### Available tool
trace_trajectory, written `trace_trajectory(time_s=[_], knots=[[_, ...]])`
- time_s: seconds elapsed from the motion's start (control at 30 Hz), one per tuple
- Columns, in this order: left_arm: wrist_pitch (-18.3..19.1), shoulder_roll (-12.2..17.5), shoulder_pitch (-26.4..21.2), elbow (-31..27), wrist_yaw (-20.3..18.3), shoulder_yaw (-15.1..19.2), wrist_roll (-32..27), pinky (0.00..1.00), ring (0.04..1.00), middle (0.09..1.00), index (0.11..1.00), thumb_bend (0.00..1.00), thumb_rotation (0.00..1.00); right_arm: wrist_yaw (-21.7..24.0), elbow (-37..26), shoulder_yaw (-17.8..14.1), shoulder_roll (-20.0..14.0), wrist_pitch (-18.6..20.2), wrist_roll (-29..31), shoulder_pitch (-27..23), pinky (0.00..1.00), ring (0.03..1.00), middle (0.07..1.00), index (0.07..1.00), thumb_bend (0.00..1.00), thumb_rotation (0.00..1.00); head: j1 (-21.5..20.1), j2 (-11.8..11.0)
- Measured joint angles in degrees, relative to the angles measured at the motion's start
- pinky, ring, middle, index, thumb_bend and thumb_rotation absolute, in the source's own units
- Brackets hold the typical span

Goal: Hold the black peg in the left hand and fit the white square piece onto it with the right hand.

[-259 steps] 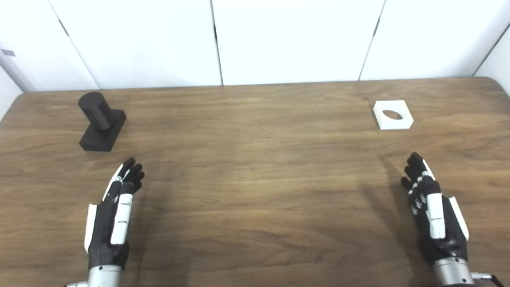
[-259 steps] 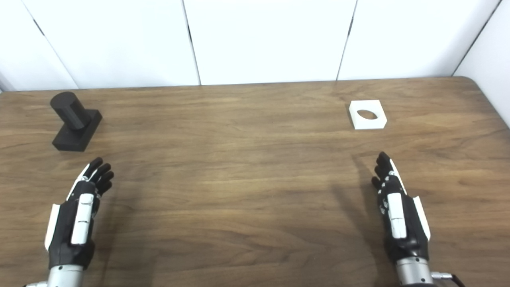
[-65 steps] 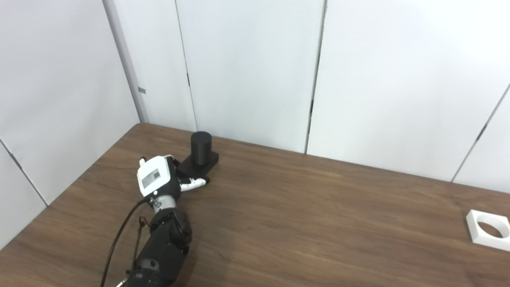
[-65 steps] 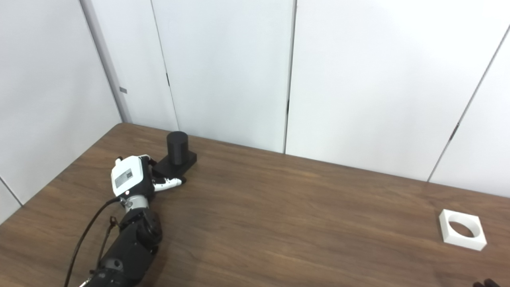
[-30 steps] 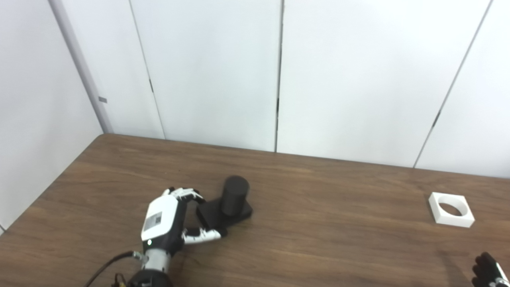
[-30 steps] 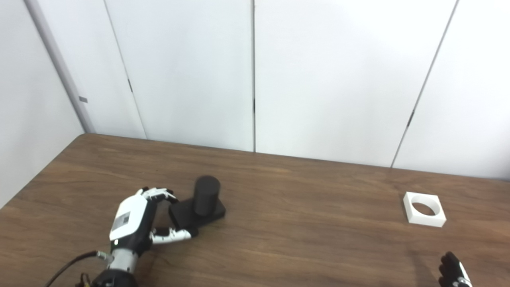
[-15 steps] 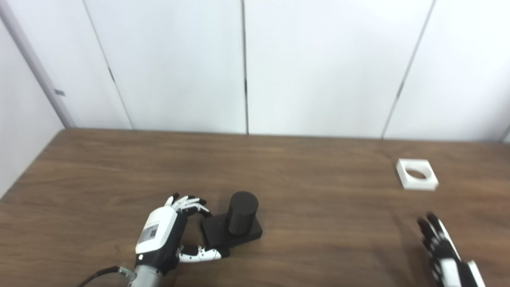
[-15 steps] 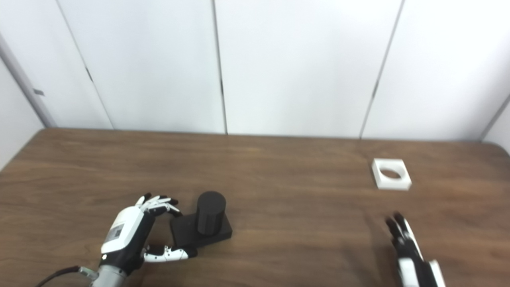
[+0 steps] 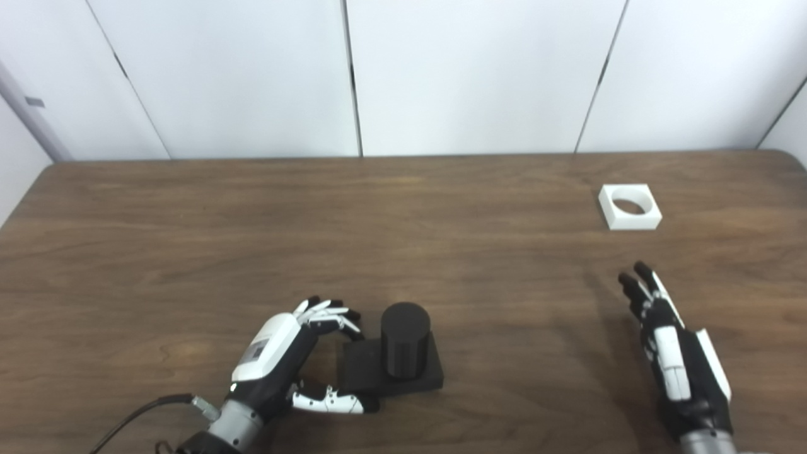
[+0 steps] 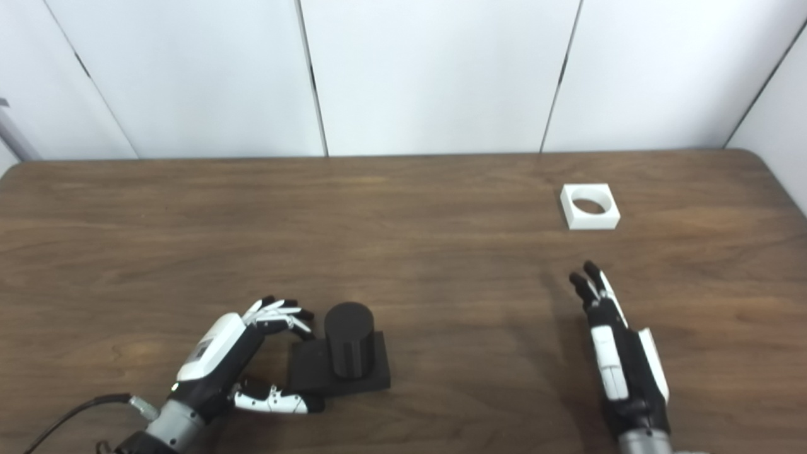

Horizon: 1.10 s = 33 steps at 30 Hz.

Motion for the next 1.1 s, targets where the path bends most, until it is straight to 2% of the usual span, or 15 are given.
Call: trace_trajectory(time_s=[0.2, 0.53, 0.67, 0.87, 0.97, 1.03, 1.1], knots=[[-1.19, -1.23, 0.81, 0.01, -0.28, -1.18, 0.55, 1.00, 0.906, 0.807, 0.484, 0.52, 0.05, -0.02, -0.20, 0.31, -0.05, 1.78, 0.24, -0.10, 1.00, 0.968, 0.924, 0.960, 0.60, 1.00, -0.18, 1.67], [-2.53, -1.68, 1.05, 0.04, 2.94, -3.14, 13.06, 1.00, 0.907, 0.801, 0.485, 0.52, 0.05, 0.00, -0.50, 0.30, -0.12, 1.96, 0.88, -0.18, 1.00, 0.967, 0.928, 0.967, 0.63, 1.00, 0.00, 1.76], [-2.84, -1.69, 1.04, 0.04, 3.70, -3.19, 15.78, 1.00, 0.916, 0.804, 0.485, 0.52, 0.05, 0.04, -0.66, 0.31, -0.17, 2.58, 1.56, -0.18, 1.00, 0.974, 0.936, 0.970, 0.65, 1.00, -0.26, 1.50], [-2.90, -1.92, 1.03, 0.06, 3.92, -3.11, 16.28, 1.00, 0.913, 0.805, 0.485, 0.52, 0.05, 0.05, -0.67, 0.27, -0.19, 2.59, 1.85, -0.19, 1.00, 0.973, 0.930, 0.960, 0.64, 1.00, -0.70, 1.06], [-3.23, -1.89, 1.02, 0.18, 3.94, -3.05, 16.15, 1.00, 0.910, 0.802, 0.485, 0.52, 0.05, 0.07, -1.11, 0.28, -0.44, 3.11, 1.53, -0.31, 1.00, 0.949, 0.933, 0.951, 0.60, 1.00, -2.28, 0.88], [-3.42, -1.88, 1.02, 0.40, 4.02, -2.91, 15.96, 1.00, 0.908, 0.800, 0.485, 0.52, 0.05, 0.29, -1.82, 0.29, -0.71, 3.70, 1.00, -0.69, 1.00, 0.955, 0.938, 0.952, 0.58, 0.98, -3.07, 0.71], [-3.72, -1.85, 0.99, 0.62, 4.07, -2.73, 15.85, 1.00, 0.902, 0.797, 0.485, 0.52, 0.05, 0.75, -2.67, 0.23, -1.43, 4.57, 0.31, -1.99, 1.00, 0.973, 0.950, 0.956, 0.57, 0.90, -4.64, 0.27]])
